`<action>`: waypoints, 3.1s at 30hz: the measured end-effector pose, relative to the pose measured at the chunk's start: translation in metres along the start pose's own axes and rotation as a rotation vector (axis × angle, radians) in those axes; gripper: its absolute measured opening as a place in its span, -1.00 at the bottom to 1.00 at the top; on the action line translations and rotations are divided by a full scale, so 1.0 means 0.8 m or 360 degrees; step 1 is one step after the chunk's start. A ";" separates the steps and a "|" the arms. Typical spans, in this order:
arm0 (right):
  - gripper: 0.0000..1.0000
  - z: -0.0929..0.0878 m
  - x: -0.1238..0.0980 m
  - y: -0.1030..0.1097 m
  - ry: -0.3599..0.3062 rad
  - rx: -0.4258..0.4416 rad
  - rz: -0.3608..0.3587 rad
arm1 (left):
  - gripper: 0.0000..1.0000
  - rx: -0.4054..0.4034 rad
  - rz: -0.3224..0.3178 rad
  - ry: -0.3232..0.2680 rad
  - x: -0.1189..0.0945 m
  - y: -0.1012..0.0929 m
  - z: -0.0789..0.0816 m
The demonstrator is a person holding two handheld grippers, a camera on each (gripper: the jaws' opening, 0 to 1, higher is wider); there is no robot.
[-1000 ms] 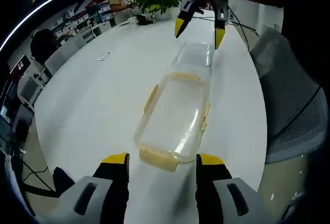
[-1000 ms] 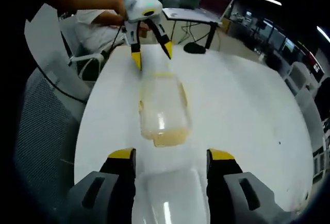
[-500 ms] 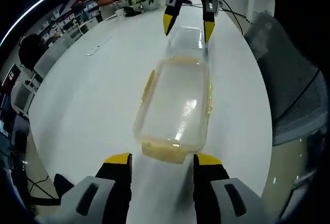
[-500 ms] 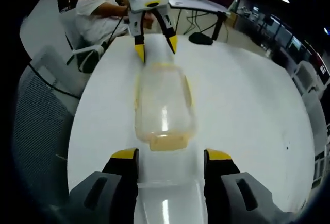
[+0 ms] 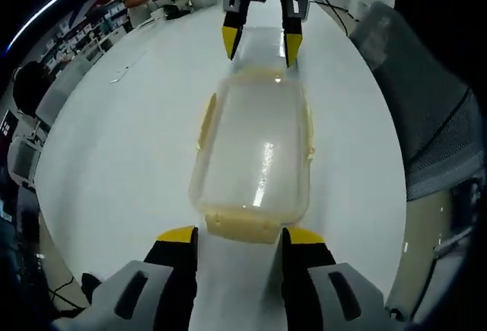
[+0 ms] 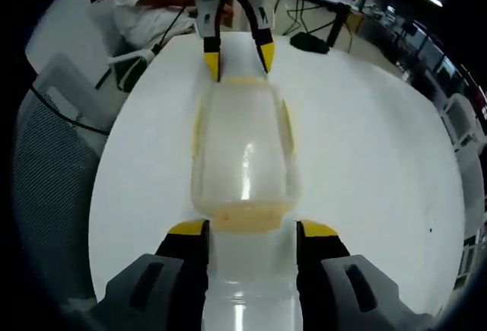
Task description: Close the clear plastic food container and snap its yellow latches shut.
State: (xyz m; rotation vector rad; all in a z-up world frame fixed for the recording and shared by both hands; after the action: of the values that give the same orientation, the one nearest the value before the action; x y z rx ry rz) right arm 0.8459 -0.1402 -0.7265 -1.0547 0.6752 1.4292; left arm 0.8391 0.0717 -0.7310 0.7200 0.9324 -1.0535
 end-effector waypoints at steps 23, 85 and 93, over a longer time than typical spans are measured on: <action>-0.23 0.000 0.026 0.001 0.0080 0.0004 0.0138 | -0.27 0.0127 -0.0252 0.0130 0.019 0.013 0.004; -0.30 0.022 -0.063 0.010 -0.0030 -0.0069 0.0178 | -0.35 0.0089 -0.0230 0.0101 -0.054 -0.017 0.047; -0.30 0.016 -0.081 0.011 -0.0027 -0.0080 0.0168 | -0.35 0.0087 -0.0215 0.0089 -0.066 -0.023 0.066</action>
State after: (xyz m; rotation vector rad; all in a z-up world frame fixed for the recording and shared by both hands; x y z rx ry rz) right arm 0.8289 -0.1594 -0.6649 -1.0575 0.6945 1.5518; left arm 0.8264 0.0410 -0.6613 0.7427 1.0146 -1.1860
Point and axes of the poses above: the point that each gripper's makers call its tool centre point, and the gripper's own axes: x roughly forward along the fingers, y roughly to its left, z roughly out of its top, the point moved 5 cm from there along -x, roughly backward along the fingers, and after that the axes turned 12 degrees about -x, right-handed, at the moved point
